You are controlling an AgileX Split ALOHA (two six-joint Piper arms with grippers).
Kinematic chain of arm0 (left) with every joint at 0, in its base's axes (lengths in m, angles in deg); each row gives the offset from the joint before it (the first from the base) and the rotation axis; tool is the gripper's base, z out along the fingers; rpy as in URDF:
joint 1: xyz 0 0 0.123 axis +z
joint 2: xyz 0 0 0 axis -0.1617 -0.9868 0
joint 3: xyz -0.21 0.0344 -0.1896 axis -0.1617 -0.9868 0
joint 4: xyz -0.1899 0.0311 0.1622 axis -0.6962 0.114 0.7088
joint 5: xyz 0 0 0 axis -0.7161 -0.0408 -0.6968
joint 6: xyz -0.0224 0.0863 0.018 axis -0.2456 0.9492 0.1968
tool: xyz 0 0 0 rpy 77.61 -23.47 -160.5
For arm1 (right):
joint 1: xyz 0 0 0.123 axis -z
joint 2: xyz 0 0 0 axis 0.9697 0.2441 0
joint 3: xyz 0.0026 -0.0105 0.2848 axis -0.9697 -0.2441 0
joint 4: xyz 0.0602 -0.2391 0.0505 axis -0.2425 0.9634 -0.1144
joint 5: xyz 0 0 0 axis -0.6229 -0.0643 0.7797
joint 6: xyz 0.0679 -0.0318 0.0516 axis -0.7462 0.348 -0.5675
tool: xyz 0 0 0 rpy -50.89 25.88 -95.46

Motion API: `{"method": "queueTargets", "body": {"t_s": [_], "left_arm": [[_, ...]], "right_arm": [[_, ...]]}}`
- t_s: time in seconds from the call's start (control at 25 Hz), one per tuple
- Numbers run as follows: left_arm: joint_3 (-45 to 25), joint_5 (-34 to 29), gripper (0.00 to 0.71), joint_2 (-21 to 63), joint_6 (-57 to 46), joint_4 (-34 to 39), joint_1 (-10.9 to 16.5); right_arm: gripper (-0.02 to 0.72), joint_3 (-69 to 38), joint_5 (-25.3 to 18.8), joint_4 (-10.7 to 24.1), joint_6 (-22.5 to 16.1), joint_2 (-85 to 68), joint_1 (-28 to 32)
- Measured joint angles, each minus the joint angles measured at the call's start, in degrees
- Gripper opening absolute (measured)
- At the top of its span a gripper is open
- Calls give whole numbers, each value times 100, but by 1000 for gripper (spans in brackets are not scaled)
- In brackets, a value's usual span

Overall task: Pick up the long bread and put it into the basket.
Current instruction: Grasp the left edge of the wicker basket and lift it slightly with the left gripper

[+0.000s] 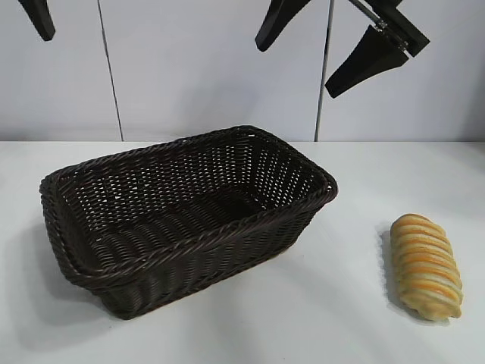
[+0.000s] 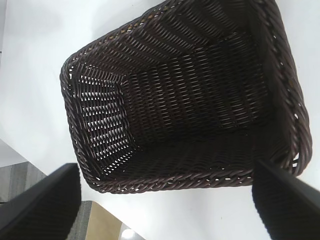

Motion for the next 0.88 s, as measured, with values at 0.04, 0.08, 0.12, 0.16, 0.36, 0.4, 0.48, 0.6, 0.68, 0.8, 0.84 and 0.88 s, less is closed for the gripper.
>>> {"method": "queueTargets", "body": {"t_s": [0.04, 0.08, 0.12, 0.16, 0.36, 0.4, 0.48, 0.6, 0.68, 0.8, 0.84, 0.88], "left_arm": [[-179, 41, 533, 0, -48, 7, 0], [-384, 133, 534, 0, -84, -37, 0], [-566, 255, 537, 0, -111, -128, 0], [-723, 376, 539, 0, -122, -232, 0], [-1077, 961, 540, 0, -129, -788, 0], [-1105, 1054, 540, 0, -129, -831, 0], [-1198, 1225, 540, 0, -129, -850, 0], [-1498, 1505, 540, 0, -129, -917, 0], [-1716, 1755, 541, 0, -129, -977, 0], [-2021, 2135, 540, 0, -53, -1183, 0], [-2102, 2258, 540, 0, 15, -1285, 0], [-2164, 2343, 540, -7, 86, -1367, 0]], "right_arm": [[638, 0, 0, 0, 0, 0, 0], [638, 0, 0, 0, 0, 0, 0], [638, 0, 0, 0, 0, 0, 0], [638, 0, 0, 0, 0, 0, 0], [638, 0, 5, 0, 0, 0, 0], [638, 0, 5, 0, 0, 0, 0], [638, 0, 5, 0, 0, 0, 0], [638, 0, 5, 0, 0, 0, 0], [638, 0, 5, 0, 0, 0, 0], [638, 0, 5, 0, 0, 0, 0], [638, 0, 5, 0, 0, 0, 0], [638, 0, 19, 0, 0, 0, 0]]}}
